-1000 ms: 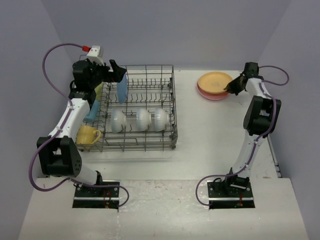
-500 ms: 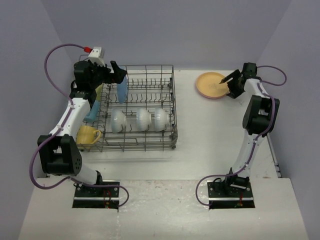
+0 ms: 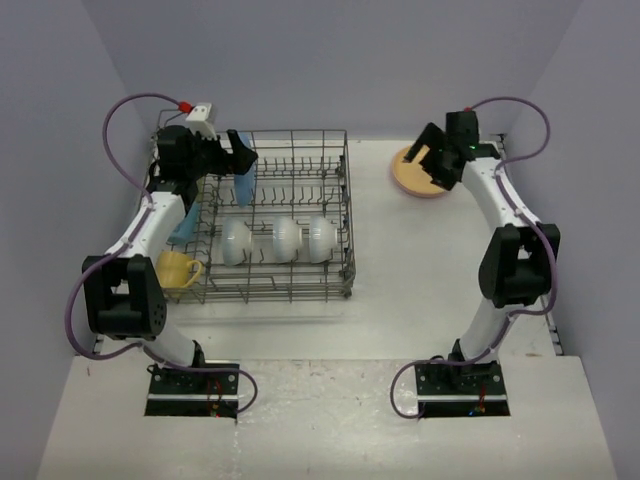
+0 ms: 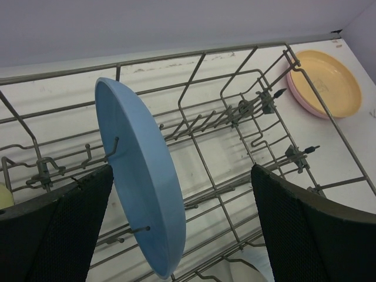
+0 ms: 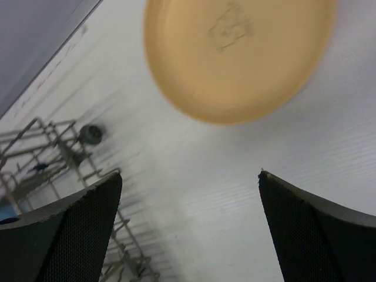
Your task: Unload the mixed dishes from the dish rack
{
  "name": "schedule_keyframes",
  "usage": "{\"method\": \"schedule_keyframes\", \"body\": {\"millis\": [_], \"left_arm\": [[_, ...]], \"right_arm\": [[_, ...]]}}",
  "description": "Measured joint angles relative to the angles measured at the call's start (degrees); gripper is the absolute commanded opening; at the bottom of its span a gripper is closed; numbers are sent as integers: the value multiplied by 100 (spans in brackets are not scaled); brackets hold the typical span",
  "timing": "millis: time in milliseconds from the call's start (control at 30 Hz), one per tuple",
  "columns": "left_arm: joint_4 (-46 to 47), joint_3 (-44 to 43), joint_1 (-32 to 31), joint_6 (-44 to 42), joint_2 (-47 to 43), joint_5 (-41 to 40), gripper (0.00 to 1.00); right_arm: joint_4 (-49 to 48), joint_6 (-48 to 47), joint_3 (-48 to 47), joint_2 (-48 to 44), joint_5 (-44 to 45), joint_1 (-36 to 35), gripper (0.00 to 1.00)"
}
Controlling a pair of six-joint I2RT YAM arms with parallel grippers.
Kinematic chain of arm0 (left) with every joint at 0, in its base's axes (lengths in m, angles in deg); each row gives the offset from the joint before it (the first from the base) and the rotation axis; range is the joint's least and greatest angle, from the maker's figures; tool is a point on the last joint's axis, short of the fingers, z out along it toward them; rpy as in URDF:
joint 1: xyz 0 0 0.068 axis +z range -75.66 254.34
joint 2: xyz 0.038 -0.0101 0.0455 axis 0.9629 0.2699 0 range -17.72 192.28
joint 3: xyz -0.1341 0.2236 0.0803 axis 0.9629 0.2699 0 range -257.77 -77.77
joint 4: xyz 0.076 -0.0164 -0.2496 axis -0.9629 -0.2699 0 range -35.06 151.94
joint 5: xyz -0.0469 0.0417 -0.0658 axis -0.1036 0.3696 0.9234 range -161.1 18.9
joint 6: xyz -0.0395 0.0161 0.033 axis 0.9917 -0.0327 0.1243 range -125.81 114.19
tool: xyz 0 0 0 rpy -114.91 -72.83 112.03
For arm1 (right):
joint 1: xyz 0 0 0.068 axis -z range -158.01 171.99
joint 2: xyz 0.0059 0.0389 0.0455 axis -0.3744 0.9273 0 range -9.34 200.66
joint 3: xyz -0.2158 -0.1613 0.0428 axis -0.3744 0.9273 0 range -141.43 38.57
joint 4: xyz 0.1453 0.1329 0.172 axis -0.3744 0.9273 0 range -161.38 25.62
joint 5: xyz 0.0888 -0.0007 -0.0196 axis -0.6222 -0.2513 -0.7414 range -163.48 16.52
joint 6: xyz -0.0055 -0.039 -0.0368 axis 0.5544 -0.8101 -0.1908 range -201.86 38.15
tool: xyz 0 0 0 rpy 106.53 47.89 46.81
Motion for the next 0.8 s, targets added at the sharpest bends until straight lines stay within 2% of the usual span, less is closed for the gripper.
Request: {"method": "schedule_keyframes", "body": {"millis": [200, 300, 400, 500, 533, 600, 633, 733, 767, 800], "left_arm": [[-179, -2, 0, 0, 199, -4, 100], [-227, -2, 0, 0, 223, -9, 100], [-225, -2, 0, 2, 229, -11, 100], [-225, -2, 0, 2, 254, -13, 100], [-225, -2, 0, 2, 267, -15, 100], [-223, -2, 0, 2, 315, -26, 100], [-223, -2, 0, 2, 348, -28, 100], [-227, -2, 0, 9, 470, -31, 92], [-229, -2, 0, 9, 511, -28, 88], [-229, -2, 0, 11, 542, -26, 86]], "right_arm": [[-48, -208, -94, -179, -278, -1878, 99], [-39, -216, -129, -173, -350, -2409, 98], [17, -216, -367, -66, -282, -2614, 95], [39, -227, -568, 96, -118, -2669, 84], [39, -234, -575, 131, -79, -2677, 76], [87, -234, -575, 208, 35, -2712, 68], [101, -240, -575, 260, 63, -2745, 68], [186, -238, -575, 400, 173, -2865, 54], [225, -234, -575, 448, 190, -2896, 41], [264, -229, -575, 485, 199, -2920, 33]]}}
